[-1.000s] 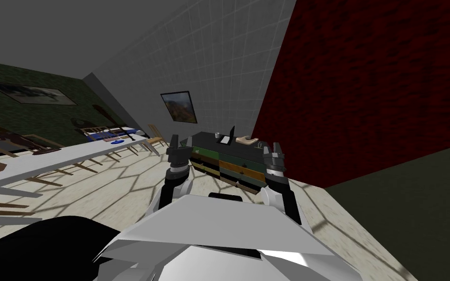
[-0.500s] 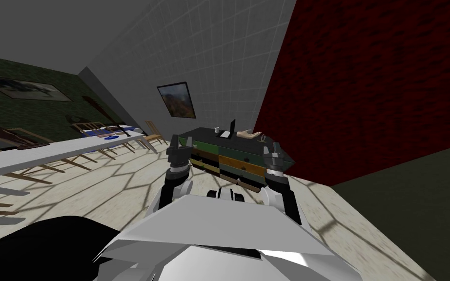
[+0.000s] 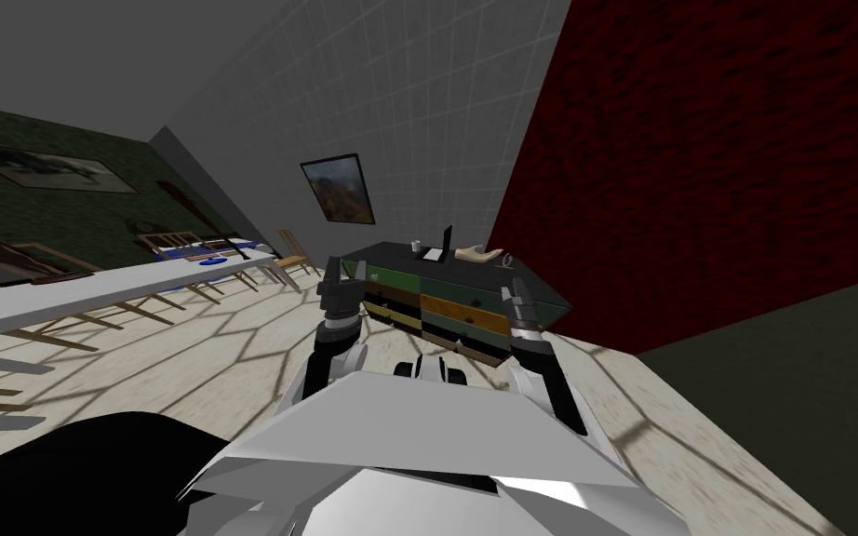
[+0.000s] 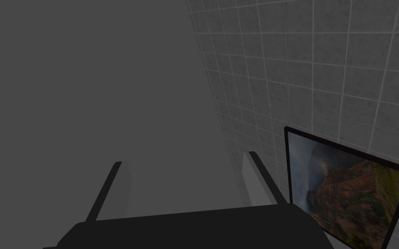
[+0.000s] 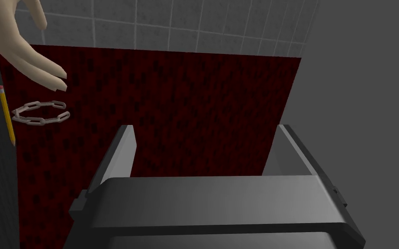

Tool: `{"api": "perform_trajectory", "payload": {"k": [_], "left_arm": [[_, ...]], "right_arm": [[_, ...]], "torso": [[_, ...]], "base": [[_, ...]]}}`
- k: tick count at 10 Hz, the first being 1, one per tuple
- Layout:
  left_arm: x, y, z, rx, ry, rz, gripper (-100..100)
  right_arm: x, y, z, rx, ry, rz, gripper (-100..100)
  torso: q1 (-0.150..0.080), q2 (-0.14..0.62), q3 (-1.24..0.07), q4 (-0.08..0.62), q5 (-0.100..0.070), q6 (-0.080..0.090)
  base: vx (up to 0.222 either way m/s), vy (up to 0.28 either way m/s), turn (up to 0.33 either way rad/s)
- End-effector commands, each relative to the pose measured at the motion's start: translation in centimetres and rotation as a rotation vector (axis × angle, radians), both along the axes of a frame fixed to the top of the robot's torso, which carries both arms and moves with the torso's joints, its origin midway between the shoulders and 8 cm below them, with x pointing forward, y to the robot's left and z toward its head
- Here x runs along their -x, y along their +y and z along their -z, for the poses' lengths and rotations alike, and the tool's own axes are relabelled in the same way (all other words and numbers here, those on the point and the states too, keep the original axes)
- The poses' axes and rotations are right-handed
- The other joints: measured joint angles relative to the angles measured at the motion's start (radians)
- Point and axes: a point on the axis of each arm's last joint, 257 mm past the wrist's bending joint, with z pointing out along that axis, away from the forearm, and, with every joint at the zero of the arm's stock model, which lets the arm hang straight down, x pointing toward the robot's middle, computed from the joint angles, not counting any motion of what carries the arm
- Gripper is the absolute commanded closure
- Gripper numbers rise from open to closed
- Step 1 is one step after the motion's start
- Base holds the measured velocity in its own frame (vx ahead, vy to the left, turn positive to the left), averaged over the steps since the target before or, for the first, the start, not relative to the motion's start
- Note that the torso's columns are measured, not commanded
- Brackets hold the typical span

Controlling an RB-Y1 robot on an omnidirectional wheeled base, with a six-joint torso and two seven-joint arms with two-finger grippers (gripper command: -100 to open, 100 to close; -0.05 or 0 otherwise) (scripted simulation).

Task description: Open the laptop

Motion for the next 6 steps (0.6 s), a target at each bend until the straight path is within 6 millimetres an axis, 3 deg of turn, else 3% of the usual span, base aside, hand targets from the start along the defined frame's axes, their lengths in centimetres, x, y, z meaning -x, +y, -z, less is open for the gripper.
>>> {"api": "perform_trajectory", "payload": {"k": [1, 4, 5, 6], "left_arm": [[0.0, 0.0, 0.0, 0.0, 0.0, 0.0, 0], [0.0, 0.0, 0.0, 0.0, 0.0, 0.0, 0], [0.0, 0.0, 0.0, 0.0, 0.0, 0.0, 0], [0.0, 0.0, 0.0, 0.0, 0.0, 0.0, 0]], "right_arm": [[-0.7, -1.8, 3.2, 0.141, 0.122, 0.056, -100], [-0.7, -5.1, 7.5, 0.335, 0.278, 0.139, -100], [-0.7, -5.2, 7.7, 0.335, 0.284, 0.141, -100], [-0.6, -6.6, 9.2, 0.405, 0.34, 0.174, -100]], "torso": [[0.0, 0.001, 0.0, 0.0, 0.0, 0.0], [-0.002, 0.002, 0.001, 0.001, -0.001, 0.0], [-0.002, 0.002, 0.001, 0.001, -0.001, 0.0], [-0.003, 0.0, 0.0, 0.0, -0.001, 0.0]], "base": [[-0.002, 0.142, -0.011], [-0.037, 0.135, -0.016], [-0.018, 0.093, -0.009], [0.012, 0.085, -0.006]]}}
